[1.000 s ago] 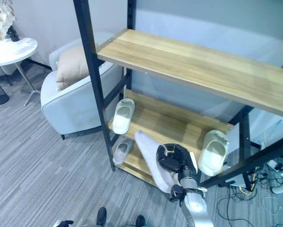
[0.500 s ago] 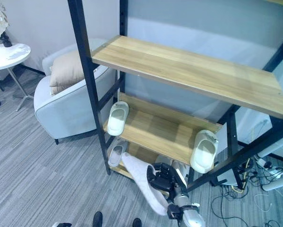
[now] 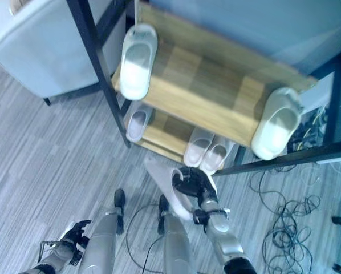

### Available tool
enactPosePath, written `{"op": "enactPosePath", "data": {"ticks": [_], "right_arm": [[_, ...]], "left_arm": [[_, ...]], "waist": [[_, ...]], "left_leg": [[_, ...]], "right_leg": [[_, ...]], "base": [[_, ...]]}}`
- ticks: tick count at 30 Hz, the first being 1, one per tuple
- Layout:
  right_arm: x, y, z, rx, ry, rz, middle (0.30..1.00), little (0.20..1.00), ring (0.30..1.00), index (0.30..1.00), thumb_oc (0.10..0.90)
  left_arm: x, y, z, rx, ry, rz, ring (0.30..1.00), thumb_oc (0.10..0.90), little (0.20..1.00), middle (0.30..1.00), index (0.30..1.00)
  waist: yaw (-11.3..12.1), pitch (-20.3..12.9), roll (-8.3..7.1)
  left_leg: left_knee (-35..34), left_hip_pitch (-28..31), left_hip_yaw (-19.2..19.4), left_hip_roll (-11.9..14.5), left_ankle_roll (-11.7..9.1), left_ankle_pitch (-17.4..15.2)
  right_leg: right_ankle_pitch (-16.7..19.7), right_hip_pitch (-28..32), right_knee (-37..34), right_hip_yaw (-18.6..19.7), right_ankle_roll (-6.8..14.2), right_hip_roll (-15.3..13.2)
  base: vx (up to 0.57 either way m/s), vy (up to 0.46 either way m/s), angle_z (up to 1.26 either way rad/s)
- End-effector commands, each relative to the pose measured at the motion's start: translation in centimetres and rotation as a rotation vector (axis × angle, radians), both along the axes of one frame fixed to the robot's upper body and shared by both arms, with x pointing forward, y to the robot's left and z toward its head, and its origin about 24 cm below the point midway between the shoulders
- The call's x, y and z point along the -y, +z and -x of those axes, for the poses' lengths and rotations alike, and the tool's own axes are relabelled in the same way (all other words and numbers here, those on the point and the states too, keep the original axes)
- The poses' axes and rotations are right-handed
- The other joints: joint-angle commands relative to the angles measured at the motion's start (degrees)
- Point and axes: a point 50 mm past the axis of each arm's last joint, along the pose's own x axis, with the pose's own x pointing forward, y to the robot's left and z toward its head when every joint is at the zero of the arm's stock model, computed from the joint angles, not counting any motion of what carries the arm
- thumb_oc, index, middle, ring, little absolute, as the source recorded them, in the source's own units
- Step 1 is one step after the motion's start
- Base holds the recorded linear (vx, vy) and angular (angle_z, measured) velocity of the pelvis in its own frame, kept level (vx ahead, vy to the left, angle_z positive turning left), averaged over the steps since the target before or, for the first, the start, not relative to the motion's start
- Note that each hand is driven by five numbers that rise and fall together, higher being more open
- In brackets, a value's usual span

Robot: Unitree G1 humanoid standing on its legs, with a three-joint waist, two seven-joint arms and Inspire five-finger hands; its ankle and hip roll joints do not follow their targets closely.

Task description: Arrange the slippers neatly on the shoe rack.

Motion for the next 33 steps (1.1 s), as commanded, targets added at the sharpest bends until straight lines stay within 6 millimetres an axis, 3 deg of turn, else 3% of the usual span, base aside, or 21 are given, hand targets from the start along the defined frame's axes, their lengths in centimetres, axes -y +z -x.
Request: {"op": "enactPosePath", "data": {"ticks": [1,5,6,7,8,10,11,16,17,18,21,26,30,33], "right_arm": [[0.5,7.1,-2.1,0.361,-0.054,-0.025,0.3,0.3,0.3,0.3,0.4],[0.7,11.0,-4.1,0.51,-0.126,-0.004,0.3,0.3,0.3,0.3,0.4],[0.7,12.4,-4.8,0.559,-0.146,0.01,0.3,0.3,0.3,0.3,0.4],[1.1,14.9,-5.2,0.655,-0.197,0.007,0.3,0.3,0.3,0.3,0.4],[1.1,14.9,-5.2,0.655,-0.198,0.008,0.3,0.3,0.3,0.3,0.4],[2.2,17.2,-5.9,0.732,-0.287,0.022,0.3,0.3,0.3,0.3,0.4],[2.9,19.8,-6.3,0.806,-0.353,0.0,0.3,0.3,0.3,0.3,0.4],[5.2,24.9,-6.5,0.953,-0.504,-0.051,0.3,0.3,0.3,0.3,0.4],[6.0,27.5,-6.8,1.013,-0.576,-0.113,0.3,0.3,0.3,0.3,0.4],[6.0,27.6,-6.8,1.015,-0.575,-0.113,0.3,0.3,0.3,0.3,0.4],[6.2,29.9,-7.4,1.024,-0.59,-0.099,0.3,0.3,0.3,0.3,0.4],[6.1,32.7,-6.7,1.095,-0.617,0.059,0.3,0.3,0.3,0.3,0.4],[5.5,33.9,-6.8,1.111,-0.644,0.11,0.3,0.3,0.3,0.3,0.4],[4.0,35.1,-6.7,1.155,-0.63,0.035,0.3,0.3,0.3,0.3,0.4]], "left_arm": [[2.5,-0.6,0.5,0.028,-0.01,0.058,0.9,0.8,0.9,0.9,0.9],[2.9,0.2,-1.0,0.098,-0.014,0.064,0.9,0.8,0.9,0.9,0.9],[3.1,0.5,-1.6,0.121,-0.014,0.07,0.9,0.8,0.9,0.9,0.9],[3.5,1.4,-2.9,0.196,-0.033,0.071,0.9,0.8,0.9,0.9,0.9],[3.5,1.4,-3.0,0.196,-0.034,0.071,0.9,0.8,0.9,0.9,0.9],[3.8,2.3,-3.9,0.266,-0.054,0.064,0.9,0.8,0.9,0.9,0.9],[3.8,3.1,-4.6,0.321,-0.048,0.07,0.9,0.8,0.9,0.9,0.9],[3.3,4.3,-5.1,0.416,-0.007,0.119,0.9,0.8,0.9,0.9,0.9],[3.0,3.5,-4.0,0.38,0.036,0.117,0.9,0.8,0.9,0.9,0.9],[3.0,3.5,-4.0,0.382,0.037,0.118,0.9,0.8,0.9,0.9,0.9],[3.0,3.0,-3.4,0.357,0.055,0.111,0.9,0.8,0.9,0.9,0.9],[3.3,3.0,-3.7,0.36,0.043,0.097,0.9,0.8,0.9,0.9,0.9],[3.4,3.1,-3.6,0.372,0.024,0.088,0.9,0.8,0.9,0.9,0.9],[3.3,2.9,-3.2,0.359,0.054,0.092,0.9,0.8,0.9,0.9,0.9]], "waist": [[0.43,-2.12,1.3],[1.09,-1.72,2.22],[1.22,-1.56,2.41],[1.39,-1.44,3.05],[1.39,-1.75,3.08],[1.94,-2.79,3.66],[2.5,-3.26,3.71],[4.24,-2.31,4.63],[5.5,-1.27,5.26],[5.44,-1.3,5.3],[6.25,1.31,5.9],[6.11,6.11,5.2],[5.92,6.25,4.26],[5.82,6.25,3.95]], "left_leg": [[10.99,-3.09,0.33,2.08,0.05,-12.68],[21.63,-14.29,-1.19,2.15,1.17,-16.42],[23.89,-17.13,-1.61,1.95,1.44,-17.18],[29.1,-23.66,-2.81,1.38,2.05,-18.33],[29.43,-24.21,-2.85,1.35,2.05,-18.45],[34.27,-29.76,-3.77,0.6,2.35,-20.26],[39.06,-33.48,-4.03,0.36,2.52,-22.25],[56.25,-42.92,-4.89,-0.39,3.52,-28.06],[66.9,-46.43,-5.78,-1.72,4.22,-31.83],[67.26,-46.81,-5.78,-1.77,4.22,-31.93],[77.11,-49.99,-7.28,-2.49,4.15,-35.05],[87.82,-51.23,-8.18,-4.12,3.78,-38.64],[93.76,-51.23,-8.17,-3.51,3.84,-41.67],[97.2,-51.23,-8.16,-2.63,4.09,-43.54]], "right_leg": [[-11.62,-4.03,10.39,0.04,0.4,-1.0],[-15.23,-14.65,19.86,0.21,-0.33,-0.97],[-16.25,-17.51,22.09,0.16,-0.55,-0.91],[-17.96,-23.64,27.19,0.5,-1.25,-1.3],[-18.1,-24.17,27.53,0.51,-1.26,-1.34],[-20.35,-29.7,33.3,0.82,-2.02,-2.15],[-22.32,-33.94,39.03,1.37,-2.37,-2.55],[-28.96,-43.82,57.26,2.66,-3.94,-3.36],[-32.66,-48.1,68.68,4.13,-5.08,-3.68],[-32.8,-48.47,69.05,4.19,-5.09,-3.73],[-35.64,-51.73,80.03,7.22,-5.53,-3.85],[-39.12,-53.54,93.56,12.0,-6.95,-4.0],[-40.64,-54.57,99.97,14.28,-8.08,-3.35],[-41.09,-54.8,102.69,14.95,-8.21,-3.21]], "base": [[-0.02,0.03,-0.13],[-0.02,0.017,-0.02],[-0.04,0.019,0.04],[-0.03,0.01,0.04],[-0.01,0.004,0.07],[0.05,0.009,0.15],[0.1,0.014,0.13],[0.13,-0.002,0.07],[0.21,-0.004,0.09],[0.22,-0.006,0.06],[0.16,-0.004,-0.03],[0.11,-0.033,0.12],[0.03,-0.019,0.06],[0.01,0.039,-0.05]]}}
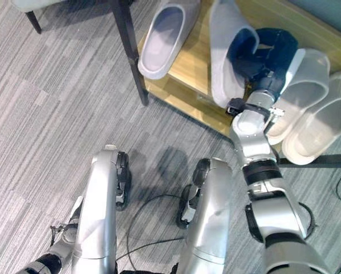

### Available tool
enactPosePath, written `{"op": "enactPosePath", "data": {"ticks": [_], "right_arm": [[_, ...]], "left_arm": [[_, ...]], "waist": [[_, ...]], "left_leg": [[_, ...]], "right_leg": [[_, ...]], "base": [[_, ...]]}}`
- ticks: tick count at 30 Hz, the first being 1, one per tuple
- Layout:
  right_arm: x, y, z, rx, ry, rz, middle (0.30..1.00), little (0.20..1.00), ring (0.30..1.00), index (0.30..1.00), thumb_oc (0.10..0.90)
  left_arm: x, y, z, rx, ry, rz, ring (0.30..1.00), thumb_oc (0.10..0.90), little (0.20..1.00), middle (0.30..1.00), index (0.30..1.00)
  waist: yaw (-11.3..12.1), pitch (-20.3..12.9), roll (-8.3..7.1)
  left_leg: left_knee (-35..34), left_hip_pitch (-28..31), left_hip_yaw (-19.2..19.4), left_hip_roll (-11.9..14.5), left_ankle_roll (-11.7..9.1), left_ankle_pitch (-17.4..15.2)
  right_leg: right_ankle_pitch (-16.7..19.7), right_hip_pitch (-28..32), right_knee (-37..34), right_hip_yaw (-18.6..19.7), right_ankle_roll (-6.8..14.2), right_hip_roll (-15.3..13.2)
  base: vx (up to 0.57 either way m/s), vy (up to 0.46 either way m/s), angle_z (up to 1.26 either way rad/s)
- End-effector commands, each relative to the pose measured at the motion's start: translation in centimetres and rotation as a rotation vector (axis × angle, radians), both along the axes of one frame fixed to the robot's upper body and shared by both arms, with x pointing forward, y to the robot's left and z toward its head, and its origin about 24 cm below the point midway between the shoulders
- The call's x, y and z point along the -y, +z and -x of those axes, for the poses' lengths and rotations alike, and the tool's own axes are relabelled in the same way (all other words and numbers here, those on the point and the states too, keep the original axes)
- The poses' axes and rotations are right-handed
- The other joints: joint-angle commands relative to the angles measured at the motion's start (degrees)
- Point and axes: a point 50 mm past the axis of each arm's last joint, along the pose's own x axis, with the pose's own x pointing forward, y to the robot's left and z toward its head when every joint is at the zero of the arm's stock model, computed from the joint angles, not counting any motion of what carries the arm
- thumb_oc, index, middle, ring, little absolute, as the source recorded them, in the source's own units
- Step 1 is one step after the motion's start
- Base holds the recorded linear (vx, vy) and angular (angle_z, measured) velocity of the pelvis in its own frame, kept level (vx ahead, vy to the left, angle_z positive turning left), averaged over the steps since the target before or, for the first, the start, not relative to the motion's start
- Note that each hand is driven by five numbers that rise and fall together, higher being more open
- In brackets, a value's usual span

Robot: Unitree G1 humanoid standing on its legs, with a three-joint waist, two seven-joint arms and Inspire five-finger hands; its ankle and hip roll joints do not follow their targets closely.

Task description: Arrange the slippers neatly on the shoe rack.

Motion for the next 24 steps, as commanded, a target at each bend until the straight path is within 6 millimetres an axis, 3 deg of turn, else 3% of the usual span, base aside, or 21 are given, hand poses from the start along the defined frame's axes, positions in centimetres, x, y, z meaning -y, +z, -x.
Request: {"op": "enactPosePath", "data": {"ticks": [1,2,6,17,24], "right_arm": [[-2.0,11.4,3.4,0.46,0.028,0.019,0.3,0.3,0.3,0.3,0.4],[-2.1,11.4,3.4,0.46,0.029,0.02,0.3,0.3,0.3,0.3,0.4],[-5.7,13.0,3.0,0.496,0.121,0.003,0.3,0.3,0.3,0.3,0.4],[-6.1,12.1,2.2,0.421,0.097,0.038,0.3,0.3,0.3,0.3,0.4],[-7.6,11.3,1.6,0.384,0.13,0.055,0.3,0.3,0.3,0.3,0.4]], "left_arm": [[0.1,-0.4,0.9,0.008,0.045,0.009,0.9,0.8,0.9,0.9,0.9],[0.1,-0.4,0.9,0.008,0.046,0.011,0.9,0.8,0.9,0.9,0.9],[-0.5,-1.3,1.6,-0.052,0.147,0.032,0.9,0.8,0.9,0.9,0.9],[-0.1,-1.1,0.8,-0.048,0.168,0.059,0.9,0.8,0.9,0.9,0.9],[0.2,-1.2,0.6,-0.058,0.19,0.062,0.9,0.8,0.9,0.9,0.9]], "waist": [[0.58,0.29,-0.67],[0.55,0.29,-0.65],[0.77,0.29,-0.49],[0.06,0.29,-1.29],[-0.26,0.29,-1.84]], "left_leg": [[2.84,9.3,-4.0,1.29,3.2,-12.54],[2.91,9.3,-4.03,1.35,3.19,-12.63],[6.33,9.3,-5.07,1.45,3.9,-14.0],[7.99,9.3,-4.92,1.84,3.8,-14.83],[8.41,9.3,-4.92,1.75,3.66,-14.8]], "right_leg": [[-2.23,3.39,3.47,4.15,-5.56,1.9],[-2.28,3.38,3.51,4.14,-5.55,1.96],[-1.62,3.36,3.87,3.56,-4.59,3.03],[-1.39,3.36,4.75,4.03,-3.84,3.16],[-1.44,3.36,5.36,4.46,-3.91,3.35]], "base": [[0.01,0.025,-0.07],[0.01,0.027,-0.1],[0.01,0.055,-0.23],[0.0,0.016,-0.04],[0.0,0.006,-0.03]]}}
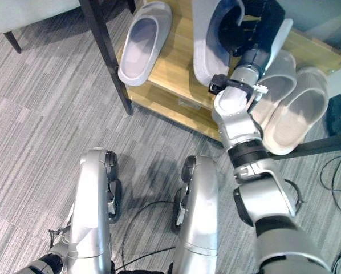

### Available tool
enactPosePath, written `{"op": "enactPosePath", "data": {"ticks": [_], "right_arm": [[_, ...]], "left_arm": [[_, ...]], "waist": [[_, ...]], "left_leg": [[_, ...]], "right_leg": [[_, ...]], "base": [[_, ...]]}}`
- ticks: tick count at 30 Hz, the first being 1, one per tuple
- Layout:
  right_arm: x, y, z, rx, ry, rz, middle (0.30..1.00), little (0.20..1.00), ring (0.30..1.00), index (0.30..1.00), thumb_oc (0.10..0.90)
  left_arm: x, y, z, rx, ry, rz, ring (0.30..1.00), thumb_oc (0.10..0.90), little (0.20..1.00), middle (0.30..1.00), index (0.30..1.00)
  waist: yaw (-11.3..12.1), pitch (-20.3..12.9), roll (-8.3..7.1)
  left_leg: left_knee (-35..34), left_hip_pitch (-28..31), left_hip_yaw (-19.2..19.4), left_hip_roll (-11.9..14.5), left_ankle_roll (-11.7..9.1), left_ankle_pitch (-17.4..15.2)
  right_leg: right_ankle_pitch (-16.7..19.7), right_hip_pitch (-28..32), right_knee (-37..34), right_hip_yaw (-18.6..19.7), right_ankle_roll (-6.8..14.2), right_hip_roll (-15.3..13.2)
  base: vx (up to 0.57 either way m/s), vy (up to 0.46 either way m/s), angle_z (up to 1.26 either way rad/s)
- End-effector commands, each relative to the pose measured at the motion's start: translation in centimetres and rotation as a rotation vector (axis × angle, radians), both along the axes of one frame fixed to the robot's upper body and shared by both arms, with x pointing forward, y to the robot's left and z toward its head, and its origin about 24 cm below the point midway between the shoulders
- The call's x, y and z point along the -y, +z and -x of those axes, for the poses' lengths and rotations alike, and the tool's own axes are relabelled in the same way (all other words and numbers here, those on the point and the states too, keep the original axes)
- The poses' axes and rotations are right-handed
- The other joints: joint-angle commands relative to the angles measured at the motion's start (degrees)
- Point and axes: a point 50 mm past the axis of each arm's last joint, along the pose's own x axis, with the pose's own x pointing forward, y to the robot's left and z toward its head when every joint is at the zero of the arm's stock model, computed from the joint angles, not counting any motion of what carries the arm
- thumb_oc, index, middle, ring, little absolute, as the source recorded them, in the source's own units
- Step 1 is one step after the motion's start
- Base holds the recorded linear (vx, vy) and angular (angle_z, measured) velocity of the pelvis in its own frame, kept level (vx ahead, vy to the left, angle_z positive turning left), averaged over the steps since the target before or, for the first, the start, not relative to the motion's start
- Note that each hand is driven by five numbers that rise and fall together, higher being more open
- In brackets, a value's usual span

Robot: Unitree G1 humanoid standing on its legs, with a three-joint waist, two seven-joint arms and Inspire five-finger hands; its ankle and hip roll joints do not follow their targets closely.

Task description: Arrange the slippers neatly on the shoe rack.

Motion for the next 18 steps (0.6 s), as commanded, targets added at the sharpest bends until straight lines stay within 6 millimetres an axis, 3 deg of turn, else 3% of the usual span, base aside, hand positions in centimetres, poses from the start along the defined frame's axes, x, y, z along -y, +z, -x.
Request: {"op": "enactPosePath", "data": {"ticks": [1,7,16,17,18], "right_arm": [[-2.7,7.7,3.0,0.335,0.071,0.065,0.3,0.3,0.3,0.3,0.4],[-4.3,7.4,2.3,0.297,0.103,0.071,0.3,0.3,0.3,0.3,0.4],[-4.1,6.5,1.6,0.247,0.068,0.07,0.3,0.3,0.3,0.3,0.4],[-4.1,6.5,1.5,0.243,0.063,0.064,0.669,0.669,0.669,0.669,0.646],[-4.1,6.5,1.5,0.244,0.063,0.064,0.669,0.669,0.669,0.669,0.646]], "left_arm": [[1.0,-0.5,0.1,-0.009,0.052,0.026,0.9,0.8,0.9,0.9,0.9],[1.2,-0.6,-0.1,-0.029,0.073,0.034,0.9,0.8,0.9,0.9,0.9],[1.2,-0.8,0.5,-0.016,0.115,0.064,0.9,0.8,0.9,0.9,0.9],[1.3,-1.0,0.9,-0.03,0.092,0.05,0.9,0.8,0.9,0.9,0.9],[1.3,-1.0,0.9,-0.03,0.092,0.05,0.9,0.8,0.9,0.9,0.9]], "waist": [[1.98,-0.52,-0.46],[1.91,-0.52,-1.06],[2.39,-0.52,-1.28],[2.49,-0.52,-1.22],[2.49,-0.52,-1.23]], "left_leg": [[3.01,6.77,-3.25,-0.87,4.78,-11.38],[3.73,6.77,-3.34,-1.13,4.49,-11.41],[4.29,6.77,-2.93,-1.07,4.51,-11.86],[4.29,6.77,-2.73,-0.97,4.5,-11.94],[4.29,6.77,-2.72,-0.96,4.5,-11.94]], "right_leg": [[-0.45,1.12,2.29,4.6,-4.43,0.18],[-0.41,1.13,3.12,4.88,-4.44,0.24],[0.06,1.13,3.69,5.2,-4.4,0.23],[0.14,1.13,3.75,5.39,-4.41,0.34],[0.13,1.13,3.75,5.4,-4.41,0.35]], "base": [[0.0,0.0,0.0],[0.0,0.0,0.0],[0.0,0.0,0.0],[0.0,0.0,0.0],[0.0,0.0,0.0]]}}
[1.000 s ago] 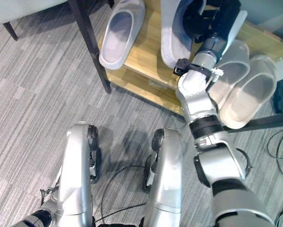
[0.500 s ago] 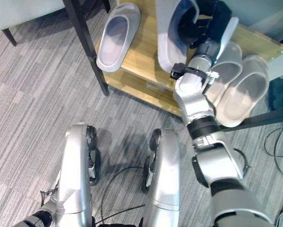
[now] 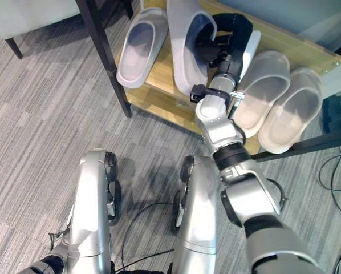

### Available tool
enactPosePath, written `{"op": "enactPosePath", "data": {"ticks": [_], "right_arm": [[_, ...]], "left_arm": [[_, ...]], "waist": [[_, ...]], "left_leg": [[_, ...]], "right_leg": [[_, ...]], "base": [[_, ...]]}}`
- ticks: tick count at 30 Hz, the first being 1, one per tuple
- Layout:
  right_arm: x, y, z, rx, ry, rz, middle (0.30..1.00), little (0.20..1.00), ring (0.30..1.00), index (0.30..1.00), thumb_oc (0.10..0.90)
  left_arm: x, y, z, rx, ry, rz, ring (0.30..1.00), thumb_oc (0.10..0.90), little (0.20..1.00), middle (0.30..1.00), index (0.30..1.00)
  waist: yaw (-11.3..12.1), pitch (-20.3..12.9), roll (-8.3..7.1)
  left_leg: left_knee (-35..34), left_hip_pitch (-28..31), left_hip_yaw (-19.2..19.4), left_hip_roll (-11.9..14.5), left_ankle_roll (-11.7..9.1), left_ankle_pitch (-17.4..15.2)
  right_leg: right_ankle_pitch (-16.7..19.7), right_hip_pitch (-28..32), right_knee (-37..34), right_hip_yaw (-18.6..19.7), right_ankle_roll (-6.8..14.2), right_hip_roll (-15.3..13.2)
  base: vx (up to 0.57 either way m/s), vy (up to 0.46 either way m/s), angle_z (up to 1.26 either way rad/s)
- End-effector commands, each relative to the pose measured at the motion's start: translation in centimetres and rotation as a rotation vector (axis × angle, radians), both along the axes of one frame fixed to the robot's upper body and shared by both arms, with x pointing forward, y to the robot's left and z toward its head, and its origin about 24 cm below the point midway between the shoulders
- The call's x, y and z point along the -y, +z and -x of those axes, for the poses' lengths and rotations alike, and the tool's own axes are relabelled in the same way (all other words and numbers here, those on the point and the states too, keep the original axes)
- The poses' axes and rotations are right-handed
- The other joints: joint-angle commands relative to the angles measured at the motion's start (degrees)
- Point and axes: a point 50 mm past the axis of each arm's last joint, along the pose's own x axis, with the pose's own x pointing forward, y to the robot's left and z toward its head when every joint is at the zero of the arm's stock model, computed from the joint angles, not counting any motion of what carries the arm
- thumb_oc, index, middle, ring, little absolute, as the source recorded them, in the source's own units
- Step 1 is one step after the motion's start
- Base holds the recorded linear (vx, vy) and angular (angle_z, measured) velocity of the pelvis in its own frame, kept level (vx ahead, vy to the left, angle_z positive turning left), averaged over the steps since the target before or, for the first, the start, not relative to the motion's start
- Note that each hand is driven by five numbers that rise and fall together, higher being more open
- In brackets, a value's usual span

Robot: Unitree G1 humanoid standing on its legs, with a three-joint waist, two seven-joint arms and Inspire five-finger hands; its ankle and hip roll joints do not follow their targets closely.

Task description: Arrange the slippers neatly on the shoe rack.

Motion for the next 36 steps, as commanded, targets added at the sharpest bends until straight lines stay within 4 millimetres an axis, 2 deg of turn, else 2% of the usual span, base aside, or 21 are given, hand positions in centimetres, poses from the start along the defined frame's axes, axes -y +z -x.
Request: {"op": "enactPosePath", "data": {"ticks": [1,10,19,24,28,30,36], "right_arm": [[-1.4,8.8,2.5,0.349,0.036,0.03,0.9,0.9,0.9,0.9,0.8],[-1.7,9.1,2.5,0.348,0.021,0.041,0.9,0.9,0.9,0.9,0.8],[-2.1,9.2,3.0,0.371,0.045,-0.011,0.9,0.9,0.9,0.9,0.8],[-1.6,8.9,3.4,0.383,0.047,-0.031,0.9,0.9,0.9,0.9,0.8],[-1.2,8.7,4.1,0.409,0.073,-0.047,0.9,0.9,0.9,0.9,0.8],[-0.7,8.9,4.7,0.43,0.04,0.016,0.9,0.9,0.9,0.9,0.8],[-0.4,7.9,5.7,0.446,0.048,0.032,0.9,0.9,0.9,0.9,0.8]], "left_arm": [[1.3,-0.6,0.4,-0.023,0.041,0.021,0.9,0.8,0.9,0.9,0.9],[1.2,-1.0,1.0,-0.052,0.044,0.019,0.9,0.8,0.9,0.9,0.9],[1.5,-1.2,0.8,-0.081,0.04,0.034,0.9,0.8,0.9,0.9,0.9],[1.8,-1.4,0.9,-0.103,0.02,0.047,0.9,0.8,0.9,0.9,0.9],[1.8,-1.4,0.9,-0.115,0.019,0.062,0.9,0.8,0.9,0.9,0.9],[1.9,-1.5,1.0,-0.126,0.019,0.09,0.9,0.8,0.9,0.9,0.9],[1.9,-1.7,1.2,-0.137,0.015,0.103,0.9,0.8,0.9,0.9,0.9]], "waist": [[2.56,-0.53,-1.19],[2.69,-0.53,-0.84],[2.32,-0.53,-1.34],[1.99,-0.53,-1.71],[1.58,-0.53,-1.88],[1.37,-0.53,-2.09],[0.87,-0.53,-2.2]], "left_leg": [[3.52,6.17,-2.47,-1.0,4.79,-11.79],[3.12,6.17,-2.28,-1.07,4.88,-11.84],[3.19,6.17,-1.94,-1.28,4.69,-12.17],[3.39,6.17,-1.93,-1.33,4.61,-12.27],[3.51,6.17,-1.89,-1.34,4.53,-12.29],[3.67,6.17,-1.82,-1.33,4.46,-12.39],[3.79,6.17,-1.95,-1.55,4.43,-12.32]], "right_leg": [[0.22,0.65,2.89,5.29,-4.57,0.25],[-0.03,0.64,2.79,5.46,-4.74,0.25],[-0.09,0.66,3.23,5.67,-4.75,0.54],[0.14,0.66,3.37,5.84,-4.62,0.62],[0.17,0.66,3.56,5.89,-4.52,0.74],[0.1,0.66,3.64,5.96,-4.53,0.71],[-0.28,0.66,3.88,5.9,-4.7,0.83]], "base": [[0.0,0.0,0.0],[0.0,0.0,0.0],[0.0,0.0,0.0],[0.01,0.001,-0.01],[0.0,0.0,0.0],[0.02,-0.009,0.0],[0.0,0.0,0.0]]}}
